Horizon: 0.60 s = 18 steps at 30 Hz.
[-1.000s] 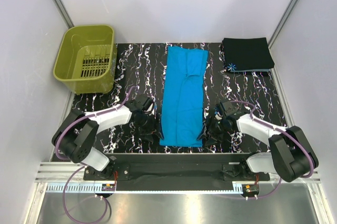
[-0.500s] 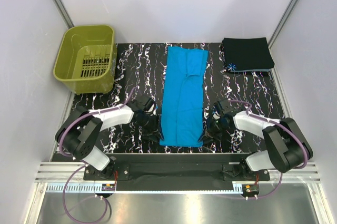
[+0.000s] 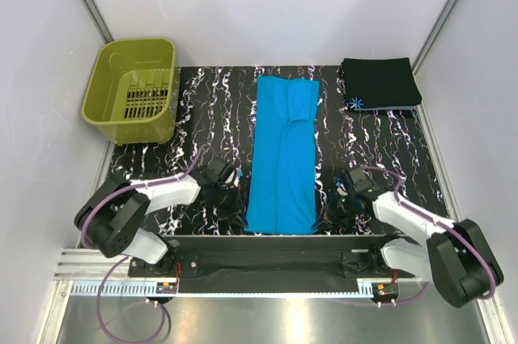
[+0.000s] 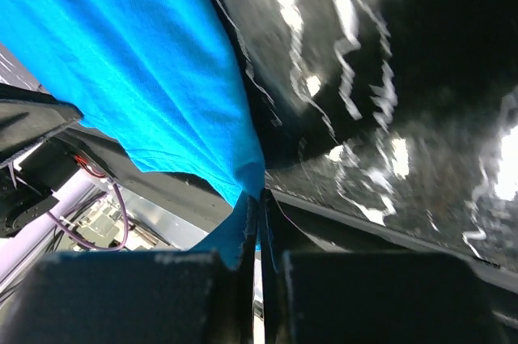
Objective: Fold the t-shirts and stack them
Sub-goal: Fold the tshirt
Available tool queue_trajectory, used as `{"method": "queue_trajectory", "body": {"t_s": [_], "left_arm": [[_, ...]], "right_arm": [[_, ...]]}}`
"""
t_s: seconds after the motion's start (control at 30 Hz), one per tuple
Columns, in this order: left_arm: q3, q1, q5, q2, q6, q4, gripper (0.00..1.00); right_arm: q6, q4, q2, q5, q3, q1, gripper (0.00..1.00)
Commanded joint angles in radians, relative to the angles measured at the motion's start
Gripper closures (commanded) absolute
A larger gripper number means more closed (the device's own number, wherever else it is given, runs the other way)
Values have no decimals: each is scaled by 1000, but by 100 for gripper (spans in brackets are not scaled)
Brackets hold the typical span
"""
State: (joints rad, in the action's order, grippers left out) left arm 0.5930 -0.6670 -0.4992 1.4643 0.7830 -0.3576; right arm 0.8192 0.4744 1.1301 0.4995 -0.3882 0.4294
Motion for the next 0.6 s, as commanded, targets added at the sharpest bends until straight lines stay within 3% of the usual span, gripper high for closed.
{"method": "queue_trajectory", "body": {"t_s": [0.0, 0.23, 0.37, 0.43, 0.57], "left_arm": [[-65, -37, -4, -44, 56, 31, 100], [-62, -147, -24, -123, 188, 71, 100], [-3, -146, 7, -197, 208, 31, 100], [34, -122, 28, -205, 200, 3, 100], [157, -13, 37, -144, 159, -27, 100]], "right_arm": [[44, 47, -87, 2, 40, 6, 100], [109, 101, -236, 40, 77, 9, 100], [98, 180, -292, 7, -3, 8, 100], [60, 219, -264, -39, -93, 5, 100], [-63, 237, 12, -65, -266, -37, 100]]}}
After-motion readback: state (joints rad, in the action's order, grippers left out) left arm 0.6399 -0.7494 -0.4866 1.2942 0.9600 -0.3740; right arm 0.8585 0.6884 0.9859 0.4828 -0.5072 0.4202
